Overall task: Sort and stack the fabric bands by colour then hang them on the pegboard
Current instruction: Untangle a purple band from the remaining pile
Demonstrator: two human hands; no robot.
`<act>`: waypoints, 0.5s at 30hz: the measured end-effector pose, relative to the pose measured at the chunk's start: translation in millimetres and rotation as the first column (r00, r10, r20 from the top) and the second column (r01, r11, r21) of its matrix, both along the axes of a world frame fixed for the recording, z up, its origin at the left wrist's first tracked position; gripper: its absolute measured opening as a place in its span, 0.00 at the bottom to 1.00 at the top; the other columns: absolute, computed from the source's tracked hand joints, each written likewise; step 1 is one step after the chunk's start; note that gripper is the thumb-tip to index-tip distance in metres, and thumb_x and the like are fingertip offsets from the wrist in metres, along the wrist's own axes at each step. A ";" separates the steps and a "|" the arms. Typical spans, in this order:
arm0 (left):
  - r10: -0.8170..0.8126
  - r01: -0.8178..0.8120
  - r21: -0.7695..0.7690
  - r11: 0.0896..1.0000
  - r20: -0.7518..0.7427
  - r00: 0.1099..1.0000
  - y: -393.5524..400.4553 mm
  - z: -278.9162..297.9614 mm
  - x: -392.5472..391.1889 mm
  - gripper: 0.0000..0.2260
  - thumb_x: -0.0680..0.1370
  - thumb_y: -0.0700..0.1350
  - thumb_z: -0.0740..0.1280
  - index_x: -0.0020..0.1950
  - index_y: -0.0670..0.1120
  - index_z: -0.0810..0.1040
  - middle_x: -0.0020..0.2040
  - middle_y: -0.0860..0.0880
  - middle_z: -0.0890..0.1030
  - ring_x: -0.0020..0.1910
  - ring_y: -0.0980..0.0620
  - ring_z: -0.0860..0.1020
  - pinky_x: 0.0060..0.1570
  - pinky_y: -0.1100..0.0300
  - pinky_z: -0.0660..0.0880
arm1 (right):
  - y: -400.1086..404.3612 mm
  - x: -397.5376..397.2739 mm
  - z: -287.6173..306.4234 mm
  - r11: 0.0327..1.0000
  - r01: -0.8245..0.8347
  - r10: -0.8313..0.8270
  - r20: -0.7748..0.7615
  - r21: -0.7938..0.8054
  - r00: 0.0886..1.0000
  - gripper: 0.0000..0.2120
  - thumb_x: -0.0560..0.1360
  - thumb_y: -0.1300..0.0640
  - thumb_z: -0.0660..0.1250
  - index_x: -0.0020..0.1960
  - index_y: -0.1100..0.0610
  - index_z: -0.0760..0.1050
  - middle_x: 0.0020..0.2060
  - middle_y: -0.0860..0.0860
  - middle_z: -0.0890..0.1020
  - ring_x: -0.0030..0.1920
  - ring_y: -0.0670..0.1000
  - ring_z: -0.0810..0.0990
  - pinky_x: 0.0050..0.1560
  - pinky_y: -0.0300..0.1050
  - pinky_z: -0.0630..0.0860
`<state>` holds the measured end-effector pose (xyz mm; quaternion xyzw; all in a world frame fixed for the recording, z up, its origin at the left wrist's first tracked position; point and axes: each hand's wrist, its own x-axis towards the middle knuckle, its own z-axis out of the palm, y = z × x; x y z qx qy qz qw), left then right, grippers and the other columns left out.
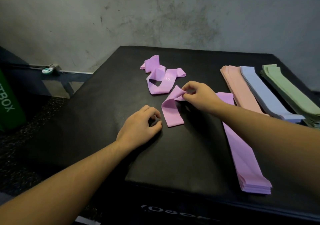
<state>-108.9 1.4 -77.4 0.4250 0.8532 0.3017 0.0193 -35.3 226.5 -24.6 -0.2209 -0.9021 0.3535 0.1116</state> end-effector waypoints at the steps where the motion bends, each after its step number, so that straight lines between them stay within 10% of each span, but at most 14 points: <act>1: 0.021 -0.023 0.032 0.999 0.046 0.999 -0.5 0.9 0.2 0.03 0.78 0.51 0.69 0.50 0.58 0.77 0.48 0.60 0.76 0.48 0.62 0.76 0.46 0.66 0.71 | -3.2 8.1 3.5 0.999 0.003 -0.005 -0.032 -0.039 0.999 0.06 0.79 0.58 0.67 0.54 0.49 0.78 0.53 0.47 0.81 0.54 0.48 0.80 0.52 0.41 0.78; 15: -0.104 -0.102 0.326 0.940 0.559 0.823 29.1 55.8 67.4 0.06 0.80 0.49 0.69 0.55 0.55 0.76 0.53 0.51 0.81 0.50 0.52 0.81 0.46 0.61 0.75 | -39.4 121.4 56.0 0.879 -0.006 -0.083 -0.165 -0.476 0.983 0.15 0.83 0.63 0.55 0.54 0.51 0.79 0.52 0.51 0.80 0.52 0.52 0.80 0.41 0.42 0.82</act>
